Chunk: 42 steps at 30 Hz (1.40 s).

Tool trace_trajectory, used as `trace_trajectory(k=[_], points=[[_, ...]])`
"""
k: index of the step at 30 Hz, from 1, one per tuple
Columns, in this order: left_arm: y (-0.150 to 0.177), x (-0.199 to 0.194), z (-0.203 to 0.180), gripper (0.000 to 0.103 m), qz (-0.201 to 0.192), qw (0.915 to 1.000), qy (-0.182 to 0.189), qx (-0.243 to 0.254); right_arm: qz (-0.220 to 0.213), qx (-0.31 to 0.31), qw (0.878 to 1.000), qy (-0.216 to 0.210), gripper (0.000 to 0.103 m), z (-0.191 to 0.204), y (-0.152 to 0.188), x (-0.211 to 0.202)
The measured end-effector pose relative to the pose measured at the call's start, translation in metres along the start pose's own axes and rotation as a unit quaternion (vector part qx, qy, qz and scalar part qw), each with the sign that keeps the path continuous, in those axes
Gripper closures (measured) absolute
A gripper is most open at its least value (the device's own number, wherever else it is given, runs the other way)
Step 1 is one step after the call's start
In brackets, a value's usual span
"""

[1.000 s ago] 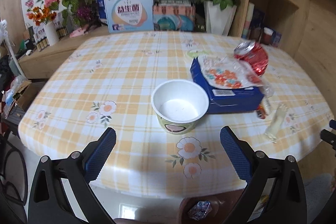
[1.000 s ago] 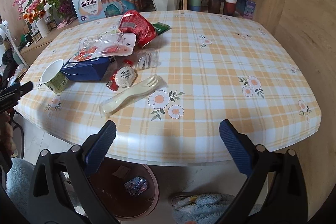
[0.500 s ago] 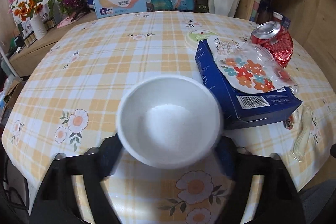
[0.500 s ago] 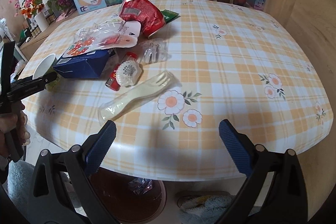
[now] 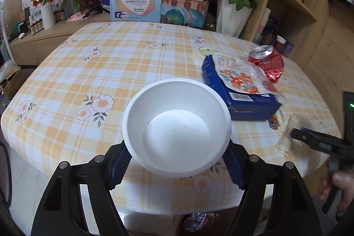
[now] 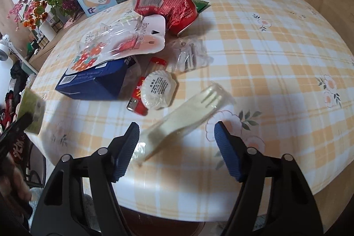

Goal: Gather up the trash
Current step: 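Grasp the cream plastic spoon with the right gripper while the left gripper carries the bowl to the bin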

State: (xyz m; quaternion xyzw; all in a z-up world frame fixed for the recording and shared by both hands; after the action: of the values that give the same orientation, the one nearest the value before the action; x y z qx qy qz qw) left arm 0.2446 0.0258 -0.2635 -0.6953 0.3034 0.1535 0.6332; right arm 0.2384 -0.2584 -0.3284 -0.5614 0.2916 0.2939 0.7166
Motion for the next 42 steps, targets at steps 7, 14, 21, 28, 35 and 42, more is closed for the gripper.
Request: trace_trajectory(k=[7, 14, 21, 28, 35, 42], points=[[0.013, -0.024, -0.022, 0.03, -0.004, 0.9997, 0.024, 0.008, 0.002, -0.037, 0.999, 0.038, 0.056, 0.005, -0.002, 0.015], [0.019, -0.039, -0.043, 0.03, 0.004, 0.9986, 0.05, 0.017, 0.003, -0.014, 1.0, 0.012, 0.087, -0.002, 0.002, -0.004], [0.028, -0.052, -0.068, 0.03, 0.013, 0.9969, 0.074, 0.021, -0.012, -0.004, 1.0, -0.001, 0.087, -0.011, 0.007, -0.026], [0.049, -0.066, -0.093, 0.03, 0.032, 0.9935, 0.105, 0.031, -0.043, -0.006, 0.999, -0.015, 0.087, -0.012, 0.006, -0.064], [0.074, -0.082, -0.113, 0.029, 0.053, 0.989, 0.13, 0.048, -0.083, -0.013, 0.996, -0.035, 0.087, -0.007, 0.001, -0.111], [0.092, -0.093, -0.128, 0.029, 0.076, 0.9838, 0.147, 0.069, -0.119, -0.017, 0.992, -0.048, 0.087, -0.006, -0.001, -0.156]])
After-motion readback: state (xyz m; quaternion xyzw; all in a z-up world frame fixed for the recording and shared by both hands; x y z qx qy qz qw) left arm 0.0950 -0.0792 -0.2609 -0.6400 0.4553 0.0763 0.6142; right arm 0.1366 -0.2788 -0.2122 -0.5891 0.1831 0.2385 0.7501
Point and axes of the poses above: each gripper's, at about its wrist camera, not at the fingertips, and x roughly the way its jaws point, z to its left, y to its underside, the point moved 9 cm from there along x, roughly the way its jaws point, and after that the axes turned 9 degrees about -z, right-handed, at the moved point
